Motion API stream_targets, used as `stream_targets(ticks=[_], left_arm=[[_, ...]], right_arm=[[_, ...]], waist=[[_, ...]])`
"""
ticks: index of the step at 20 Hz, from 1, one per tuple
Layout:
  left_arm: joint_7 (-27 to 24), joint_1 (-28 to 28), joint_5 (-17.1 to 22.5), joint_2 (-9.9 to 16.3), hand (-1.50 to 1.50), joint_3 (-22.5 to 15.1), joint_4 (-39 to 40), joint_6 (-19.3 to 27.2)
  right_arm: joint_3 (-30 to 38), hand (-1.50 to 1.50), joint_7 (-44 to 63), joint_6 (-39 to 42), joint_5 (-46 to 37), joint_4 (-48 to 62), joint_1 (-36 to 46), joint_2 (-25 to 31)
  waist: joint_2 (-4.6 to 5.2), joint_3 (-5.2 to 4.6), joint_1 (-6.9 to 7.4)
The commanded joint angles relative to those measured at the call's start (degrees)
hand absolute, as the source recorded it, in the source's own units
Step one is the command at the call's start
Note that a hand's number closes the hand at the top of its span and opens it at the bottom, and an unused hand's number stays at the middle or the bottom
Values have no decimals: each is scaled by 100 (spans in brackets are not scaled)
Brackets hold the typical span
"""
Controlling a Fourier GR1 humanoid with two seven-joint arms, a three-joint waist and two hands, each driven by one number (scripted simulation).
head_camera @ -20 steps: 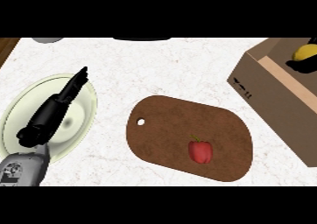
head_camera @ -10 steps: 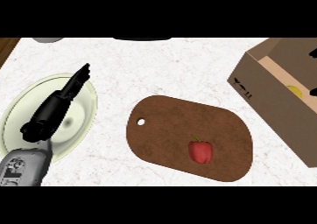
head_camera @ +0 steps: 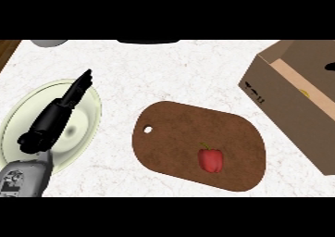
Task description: Pick the lemon from the cutting board and place it in the cardboard box
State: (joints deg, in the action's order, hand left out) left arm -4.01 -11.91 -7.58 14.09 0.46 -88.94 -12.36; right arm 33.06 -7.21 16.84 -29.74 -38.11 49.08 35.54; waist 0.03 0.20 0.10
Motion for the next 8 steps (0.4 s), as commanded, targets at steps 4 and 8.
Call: stream_targets(ticks=[4, 8], left_arm=[[30, 22, -43, 5, 0, -15, -49, -15], [120, -111, -29, -75, 0, -43, -95, -25]], right_arm=[[1498, -150, 150, -469, 1265, 525, -3, 173], [1750, -150, -252, -371, 1488, 1106, -138, 803]], waist=[[21, -9, 17], [50, -6, 101]])
